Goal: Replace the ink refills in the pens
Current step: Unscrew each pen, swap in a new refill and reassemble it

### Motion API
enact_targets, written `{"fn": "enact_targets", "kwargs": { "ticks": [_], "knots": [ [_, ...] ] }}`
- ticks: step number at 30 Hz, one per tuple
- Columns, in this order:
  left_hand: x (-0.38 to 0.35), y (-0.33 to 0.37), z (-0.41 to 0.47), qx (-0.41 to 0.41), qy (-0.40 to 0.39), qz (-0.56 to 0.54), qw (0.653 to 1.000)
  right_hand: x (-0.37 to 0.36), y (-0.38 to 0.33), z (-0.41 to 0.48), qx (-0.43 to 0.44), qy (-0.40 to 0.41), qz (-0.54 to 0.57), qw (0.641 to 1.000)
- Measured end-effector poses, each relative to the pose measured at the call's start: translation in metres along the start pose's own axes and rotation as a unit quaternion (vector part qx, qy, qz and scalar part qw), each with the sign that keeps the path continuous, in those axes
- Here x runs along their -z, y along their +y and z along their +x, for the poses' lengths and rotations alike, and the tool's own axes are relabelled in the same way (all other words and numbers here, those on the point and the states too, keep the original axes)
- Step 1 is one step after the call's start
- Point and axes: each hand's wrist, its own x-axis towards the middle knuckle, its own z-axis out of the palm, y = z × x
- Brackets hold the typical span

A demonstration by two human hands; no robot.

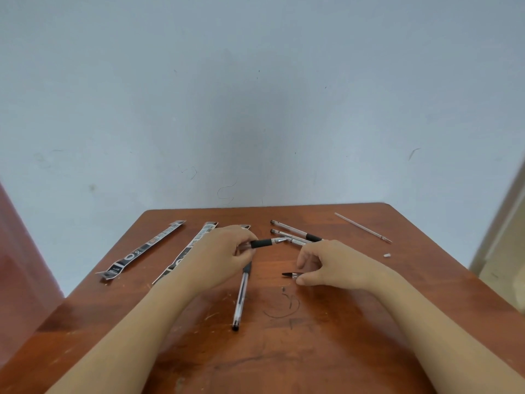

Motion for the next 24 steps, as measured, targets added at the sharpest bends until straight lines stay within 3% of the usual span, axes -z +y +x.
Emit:
{"fn": "enact_targets", "kwargs": {
  "ticks": [8,16,24],
  "knots": [
    [-0.001,0.003,-0.002,-0.027,0.005,-0.009,1.0,0.0,-0.013,-0.005,0.058,0.128,0.145,0.979],
    [0.0,0.004,-0.003,-0.048,-0.007,-0.007,0.999,-0.004,-0.014,0.0,0.05,0.151,0.246,0.956],
    [0.001,0.003,-0.003,-0.071,-0.034,0.013,0.997,-0.005,-0.015,0.0,0.056,0.151,0.266,0.95]
  ]
}}
